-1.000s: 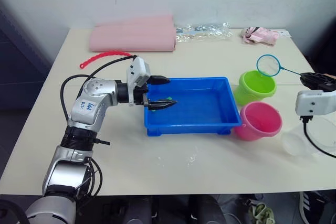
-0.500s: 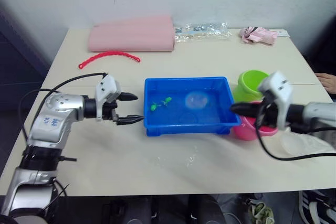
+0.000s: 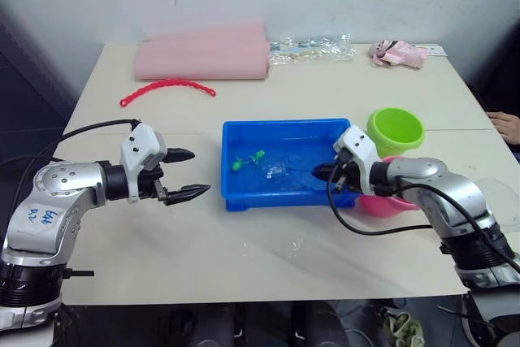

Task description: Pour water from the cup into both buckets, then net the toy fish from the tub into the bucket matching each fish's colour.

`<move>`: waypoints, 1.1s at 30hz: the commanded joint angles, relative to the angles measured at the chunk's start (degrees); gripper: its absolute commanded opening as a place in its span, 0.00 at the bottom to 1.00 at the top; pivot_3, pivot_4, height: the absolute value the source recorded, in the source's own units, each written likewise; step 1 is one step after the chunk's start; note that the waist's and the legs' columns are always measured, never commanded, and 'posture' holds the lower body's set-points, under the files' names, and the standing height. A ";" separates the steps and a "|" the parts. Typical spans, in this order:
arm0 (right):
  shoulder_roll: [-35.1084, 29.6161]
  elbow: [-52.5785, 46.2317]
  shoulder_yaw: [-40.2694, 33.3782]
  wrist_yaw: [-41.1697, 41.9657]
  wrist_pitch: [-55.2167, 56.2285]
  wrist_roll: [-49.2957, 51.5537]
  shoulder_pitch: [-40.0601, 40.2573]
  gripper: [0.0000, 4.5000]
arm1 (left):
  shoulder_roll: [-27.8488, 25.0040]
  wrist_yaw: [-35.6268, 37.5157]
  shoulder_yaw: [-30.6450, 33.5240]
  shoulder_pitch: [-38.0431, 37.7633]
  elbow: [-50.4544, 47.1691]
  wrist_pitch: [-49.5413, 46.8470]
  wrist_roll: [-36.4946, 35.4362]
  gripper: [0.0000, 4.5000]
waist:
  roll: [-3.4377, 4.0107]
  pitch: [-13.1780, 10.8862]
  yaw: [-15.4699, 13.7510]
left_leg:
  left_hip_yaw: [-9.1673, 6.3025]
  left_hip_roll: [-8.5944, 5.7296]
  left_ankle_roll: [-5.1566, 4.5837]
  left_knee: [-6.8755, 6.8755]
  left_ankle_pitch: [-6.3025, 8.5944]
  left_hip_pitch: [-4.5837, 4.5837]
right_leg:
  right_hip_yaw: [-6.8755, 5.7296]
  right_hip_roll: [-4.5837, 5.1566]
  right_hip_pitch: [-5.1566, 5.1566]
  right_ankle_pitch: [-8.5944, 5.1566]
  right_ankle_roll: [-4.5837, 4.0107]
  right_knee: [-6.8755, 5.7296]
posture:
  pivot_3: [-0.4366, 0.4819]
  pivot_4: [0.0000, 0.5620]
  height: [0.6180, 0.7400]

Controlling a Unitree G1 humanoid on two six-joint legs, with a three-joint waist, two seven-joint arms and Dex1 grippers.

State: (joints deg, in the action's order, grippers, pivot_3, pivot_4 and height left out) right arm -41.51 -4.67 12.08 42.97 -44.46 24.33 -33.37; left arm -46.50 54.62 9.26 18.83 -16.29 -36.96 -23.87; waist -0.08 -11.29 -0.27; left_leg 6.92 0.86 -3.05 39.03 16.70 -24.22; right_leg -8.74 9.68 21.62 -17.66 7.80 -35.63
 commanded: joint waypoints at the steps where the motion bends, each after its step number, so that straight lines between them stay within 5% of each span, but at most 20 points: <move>1: 5.49 4.78 -0.84 -0.45 4.45 -1.86 -4.68 0.00 | -1.19 -1.97 3.69 -1.42 -3.79 -0.93 -1.57 0.99 | 0.00 0.00 0.24 | 0.00 0.00 0.00 -0.01 0.00 0.00 | 0.00 0.00 0.00 0.00 0.00 0.01 | 0.48 0.27 0.98; 16: 4.78 -5.30 -9.38 -0.09 0.93 1.85 1.70 0.00 | 2.13 -1.04 -1.87 8.48 4.79 2.40 -1.56 0.99 | 0.00 0.00 0.34 | 0.07 -0.01 0.04 -0.08 0.00 0.00 | 0.06 -0.03 0.06 0.00 0.00 0.01 | 0.48 0.27 0.98; 33: -8.18 -28.79 -41.26 -8.69 -15.57 10.91 16.54 0.00 | 16.51 6.63 -14.34 27.54 24.95 12.47 1.74 0.99 | -0.01 0.00 -1.20 | 0.15 -0.03 0.01 -0.05 0.00 0.00 | 0.09 -0.05 0.06 0.00 0.00 0.02 | 0.48 0.27 0.98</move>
State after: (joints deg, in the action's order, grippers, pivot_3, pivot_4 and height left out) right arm -47.86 -31.32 -24.85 34.97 -59.45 34.77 -17.45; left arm -30.65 60.19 -4.89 44.61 7.89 -26.54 -22.58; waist -0.09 -11.29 -1.46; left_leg 7.07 0.83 -3.05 38.98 16.70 -24.22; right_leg -8.65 9.63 21.67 -17.66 7.80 -35.61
